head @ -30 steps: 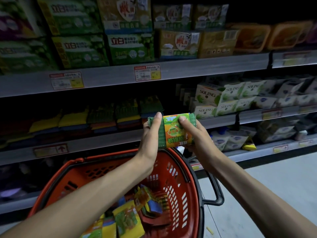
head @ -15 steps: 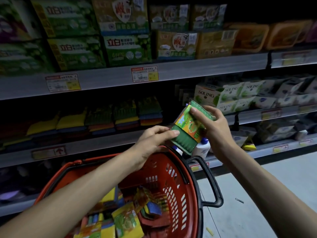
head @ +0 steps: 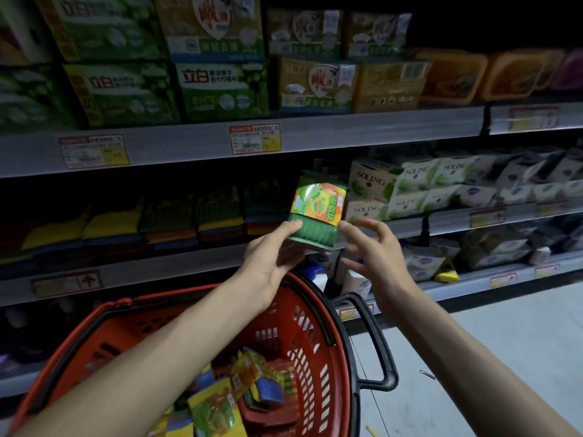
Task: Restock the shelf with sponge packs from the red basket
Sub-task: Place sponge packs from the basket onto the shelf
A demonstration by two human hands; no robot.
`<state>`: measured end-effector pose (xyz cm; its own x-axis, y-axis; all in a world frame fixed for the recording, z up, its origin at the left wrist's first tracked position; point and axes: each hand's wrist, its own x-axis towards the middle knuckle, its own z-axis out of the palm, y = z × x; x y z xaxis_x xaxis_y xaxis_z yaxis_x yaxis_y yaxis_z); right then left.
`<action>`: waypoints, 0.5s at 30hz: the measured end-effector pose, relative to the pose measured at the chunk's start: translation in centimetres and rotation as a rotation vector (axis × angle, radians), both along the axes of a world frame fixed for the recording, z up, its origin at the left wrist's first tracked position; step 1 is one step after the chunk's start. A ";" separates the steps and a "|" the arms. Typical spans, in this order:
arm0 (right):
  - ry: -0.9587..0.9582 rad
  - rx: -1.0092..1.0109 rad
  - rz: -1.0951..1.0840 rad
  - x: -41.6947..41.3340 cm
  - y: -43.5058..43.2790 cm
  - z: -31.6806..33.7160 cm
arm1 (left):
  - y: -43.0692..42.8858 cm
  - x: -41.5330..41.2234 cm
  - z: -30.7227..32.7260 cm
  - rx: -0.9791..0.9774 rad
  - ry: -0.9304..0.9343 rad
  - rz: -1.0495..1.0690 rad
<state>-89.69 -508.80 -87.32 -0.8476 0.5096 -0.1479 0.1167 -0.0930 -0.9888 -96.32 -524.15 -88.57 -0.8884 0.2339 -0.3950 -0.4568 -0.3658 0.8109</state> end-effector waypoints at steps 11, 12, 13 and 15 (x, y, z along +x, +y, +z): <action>0.028 -0.018 -0.028 -2.2 -0.4 -0.9 | 3.2 -1.4 -0.2 0.104 -0.104 0.181; 0.026 -0.010 -0.029 -2.5 -0.5 -0.9 | 3.5 -1.5 -0.3 0.114 -0.115 0.185; 0.028 0.003 -0.029 -2.7 -0.5 -1.0 | 3.8 -1.7 -0.3 0.123 -0.131 0.187; 0.035 0.040 -0.024 -3.3 -0.4 -1.3 | 4.5 -1.9 0.0 0.127 -0.177 0.199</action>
